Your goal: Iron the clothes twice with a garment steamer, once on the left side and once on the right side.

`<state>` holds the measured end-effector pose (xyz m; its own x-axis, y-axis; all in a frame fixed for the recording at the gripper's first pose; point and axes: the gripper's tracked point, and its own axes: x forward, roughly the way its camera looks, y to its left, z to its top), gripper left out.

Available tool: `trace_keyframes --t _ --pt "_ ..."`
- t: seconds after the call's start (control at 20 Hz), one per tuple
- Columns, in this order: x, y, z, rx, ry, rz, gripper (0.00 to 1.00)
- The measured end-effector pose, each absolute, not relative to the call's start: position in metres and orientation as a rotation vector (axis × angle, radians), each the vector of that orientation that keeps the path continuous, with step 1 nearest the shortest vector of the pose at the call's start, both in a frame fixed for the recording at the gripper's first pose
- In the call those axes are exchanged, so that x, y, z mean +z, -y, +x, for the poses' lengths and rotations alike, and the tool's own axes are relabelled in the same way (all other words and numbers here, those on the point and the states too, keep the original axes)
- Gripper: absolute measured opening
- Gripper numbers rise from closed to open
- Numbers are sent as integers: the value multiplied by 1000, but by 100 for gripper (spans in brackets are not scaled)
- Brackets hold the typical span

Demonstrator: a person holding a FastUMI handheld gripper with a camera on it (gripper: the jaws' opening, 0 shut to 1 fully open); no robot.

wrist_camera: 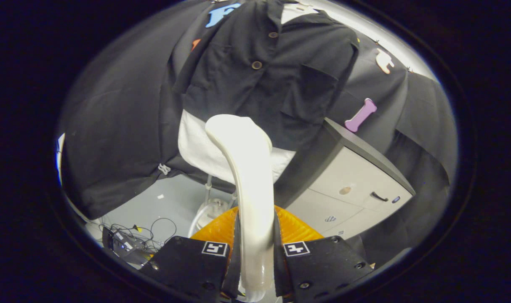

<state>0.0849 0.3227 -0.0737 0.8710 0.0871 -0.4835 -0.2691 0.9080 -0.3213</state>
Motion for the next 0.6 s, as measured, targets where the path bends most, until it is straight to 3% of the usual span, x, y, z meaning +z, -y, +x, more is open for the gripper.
trace_keyframes --t 0.6 --pt "-36 -166 39 154 -499 -232 35"
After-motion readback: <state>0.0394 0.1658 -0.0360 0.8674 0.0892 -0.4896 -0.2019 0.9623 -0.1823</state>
